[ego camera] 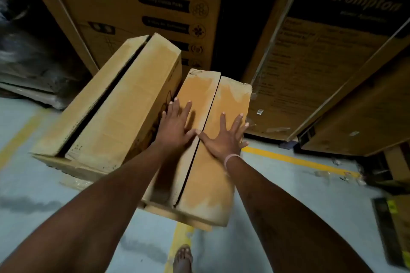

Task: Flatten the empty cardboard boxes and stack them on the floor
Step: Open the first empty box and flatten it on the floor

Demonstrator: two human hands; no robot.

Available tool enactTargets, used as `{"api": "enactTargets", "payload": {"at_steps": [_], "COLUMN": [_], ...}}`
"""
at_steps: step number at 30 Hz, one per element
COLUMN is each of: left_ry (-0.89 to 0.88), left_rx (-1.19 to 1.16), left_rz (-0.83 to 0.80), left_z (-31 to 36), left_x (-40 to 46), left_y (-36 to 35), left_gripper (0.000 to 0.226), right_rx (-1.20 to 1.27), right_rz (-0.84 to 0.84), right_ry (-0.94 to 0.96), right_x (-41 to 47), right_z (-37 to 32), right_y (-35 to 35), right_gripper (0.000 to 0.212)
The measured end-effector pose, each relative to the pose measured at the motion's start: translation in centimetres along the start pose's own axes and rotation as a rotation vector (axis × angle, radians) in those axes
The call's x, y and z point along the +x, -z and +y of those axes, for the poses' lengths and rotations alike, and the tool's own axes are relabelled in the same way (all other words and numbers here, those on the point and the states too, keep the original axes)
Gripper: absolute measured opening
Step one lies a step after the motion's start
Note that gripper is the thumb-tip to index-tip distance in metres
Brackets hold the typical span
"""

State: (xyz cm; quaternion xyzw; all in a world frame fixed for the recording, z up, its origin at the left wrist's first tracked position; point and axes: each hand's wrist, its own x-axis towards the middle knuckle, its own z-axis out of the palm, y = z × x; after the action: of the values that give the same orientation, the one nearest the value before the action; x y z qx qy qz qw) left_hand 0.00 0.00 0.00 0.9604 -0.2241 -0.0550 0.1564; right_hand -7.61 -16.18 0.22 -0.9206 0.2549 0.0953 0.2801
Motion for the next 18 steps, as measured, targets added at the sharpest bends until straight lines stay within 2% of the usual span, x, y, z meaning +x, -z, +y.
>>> {"api": "enactTargets", "payload": {"at_steps": [5, 14, 18], "left_ry": [0.219, 0.383, 0.494], "left_rx": [-0.126, -0.031, 0.007], "left_rz": [-0.059, -0.090, -0.189], "left_z": [-0.2, 1.0, 1.0], "left_x": [0.5, 2.0, 3.0], "left_y": [-1.2, -1.0, -1.4], "left_gripper": [0.107, 0.121, 0.143], "right_rx": [-0.035, -0.101, -0.144], "right_rz": [0.012, 0.050, 0.047], "right_ry": [-0.088, -0.224, -0.285], "right_x": [1.4, 2.3, 2.8], "right_z": [1.0, 1.2, 1.7], "right_y": [-1.2, -2.2, -2.4], "right_gripper": [0.132, 0.151, 0.156]}}
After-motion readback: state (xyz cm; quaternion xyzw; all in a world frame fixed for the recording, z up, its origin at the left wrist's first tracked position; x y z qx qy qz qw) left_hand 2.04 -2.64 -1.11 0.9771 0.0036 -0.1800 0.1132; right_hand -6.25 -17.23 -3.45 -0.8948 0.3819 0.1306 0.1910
